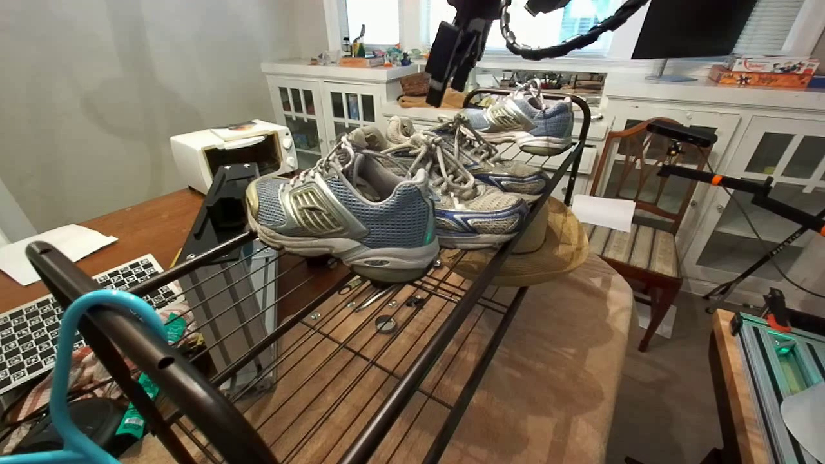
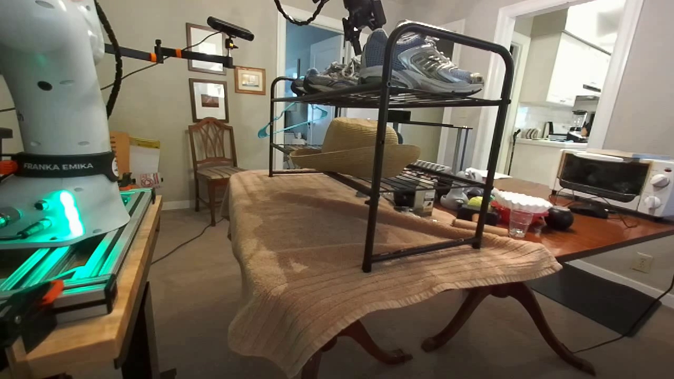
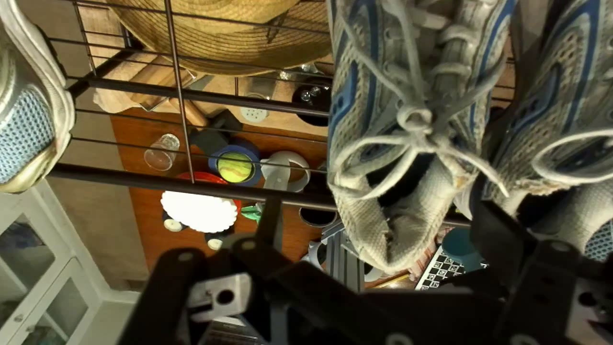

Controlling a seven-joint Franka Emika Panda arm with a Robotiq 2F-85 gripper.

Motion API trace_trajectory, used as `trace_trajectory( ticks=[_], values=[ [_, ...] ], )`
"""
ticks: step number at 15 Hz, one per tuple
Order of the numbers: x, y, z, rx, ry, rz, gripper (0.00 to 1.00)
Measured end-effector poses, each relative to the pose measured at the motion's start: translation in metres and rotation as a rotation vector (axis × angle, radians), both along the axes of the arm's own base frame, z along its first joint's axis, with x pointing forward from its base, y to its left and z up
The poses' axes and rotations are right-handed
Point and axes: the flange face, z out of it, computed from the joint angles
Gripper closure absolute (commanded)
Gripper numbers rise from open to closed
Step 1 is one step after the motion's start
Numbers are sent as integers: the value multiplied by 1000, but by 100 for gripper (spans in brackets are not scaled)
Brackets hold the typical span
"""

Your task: Move the blue pair of shoes to the left

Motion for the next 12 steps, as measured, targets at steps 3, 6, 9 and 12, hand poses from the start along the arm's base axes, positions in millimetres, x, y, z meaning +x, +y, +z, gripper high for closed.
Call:
trace_trajectory(
  ticks=[3, 6, 9, 12],
  values=[
    [-2, -7, -12, -2, 25, -10, 0],
    [-3, -13, -23, -6, 47, -20, 0],
    [-4, -16, -28, -10, 52, -22, 0],
    [-3, -15, -27, -9, 32, -25, 0]
  ],
)
